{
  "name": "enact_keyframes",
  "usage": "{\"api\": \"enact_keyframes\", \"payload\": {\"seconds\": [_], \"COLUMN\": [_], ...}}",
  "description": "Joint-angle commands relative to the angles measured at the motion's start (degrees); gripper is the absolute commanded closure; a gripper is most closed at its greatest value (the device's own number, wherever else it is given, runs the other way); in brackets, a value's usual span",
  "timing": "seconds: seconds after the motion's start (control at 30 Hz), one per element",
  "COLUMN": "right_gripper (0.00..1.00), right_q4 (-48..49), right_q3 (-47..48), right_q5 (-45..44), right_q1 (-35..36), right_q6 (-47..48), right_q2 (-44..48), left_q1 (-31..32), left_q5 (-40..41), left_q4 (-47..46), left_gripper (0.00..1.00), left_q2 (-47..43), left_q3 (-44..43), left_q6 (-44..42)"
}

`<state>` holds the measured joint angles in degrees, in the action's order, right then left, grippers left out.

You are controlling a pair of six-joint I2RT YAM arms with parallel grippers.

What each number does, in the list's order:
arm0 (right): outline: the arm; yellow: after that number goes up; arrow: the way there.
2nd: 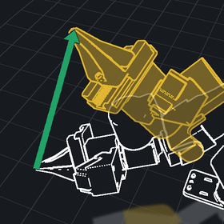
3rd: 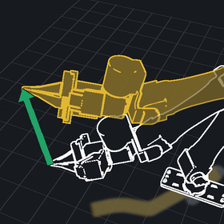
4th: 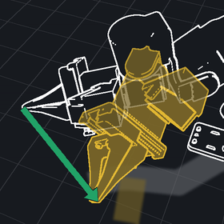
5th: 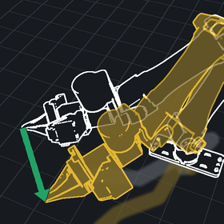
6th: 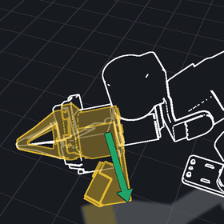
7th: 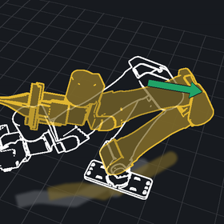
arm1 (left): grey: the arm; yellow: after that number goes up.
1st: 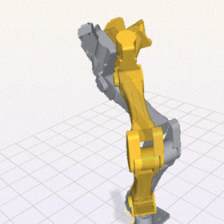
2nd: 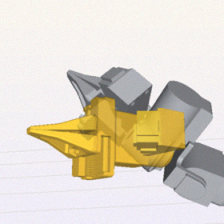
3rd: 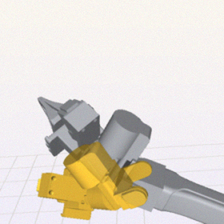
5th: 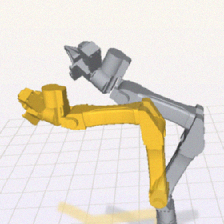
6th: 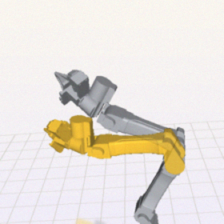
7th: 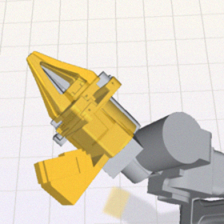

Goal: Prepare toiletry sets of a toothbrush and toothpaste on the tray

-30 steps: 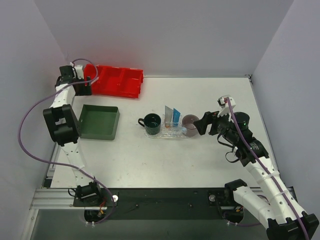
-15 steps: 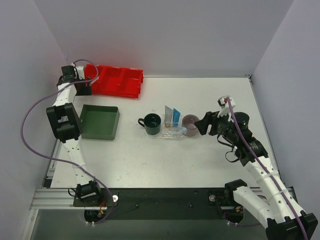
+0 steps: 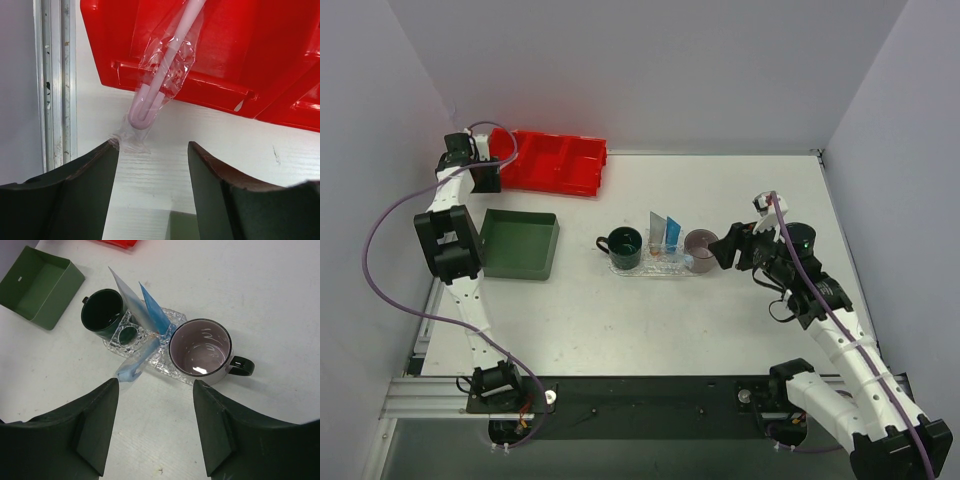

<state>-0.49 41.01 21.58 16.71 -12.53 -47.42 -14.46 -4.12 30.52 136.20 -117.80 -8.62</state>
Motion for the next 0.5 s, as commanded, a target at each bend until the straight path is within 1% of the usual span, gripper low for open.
{"api": "enact_keyframes", "payload": {"seconds": [0.0,0.17,0.23,0.47], "right_gripper": [0.44,0.45,0.46,0.48], "right_q4": [2.86,3.13,3.22,3.57], "right_q3": [-0.32,-0.41,-0.58,-0.67], "right_q5": [1.71,1.88,1.97,2.23], "right_q1": [-0.71,-0.8,-0.8,-1.07], "right_q6": [-0.65,-0.65,-0.65,-0.74], "right_q2": [-0.48,-0.83,-0.92,-1.36], "left_q1": [-0.39,-0.31,-0.31,-0.04], "left_q5": [0.16,0.08,-1.32,-0.89], "left_q4": [-2.57,-4.33,-5.21,-7.14], "left_gripper": [0.33,0.33,0.34,0.49], "left_q2": [0.65,1.17,1.35,1.0], "left_q3": [-2.53,-2.26,-2.26,-1.56], "left_q6": [-1.75,-1.93,-1.92,-3.07]}}
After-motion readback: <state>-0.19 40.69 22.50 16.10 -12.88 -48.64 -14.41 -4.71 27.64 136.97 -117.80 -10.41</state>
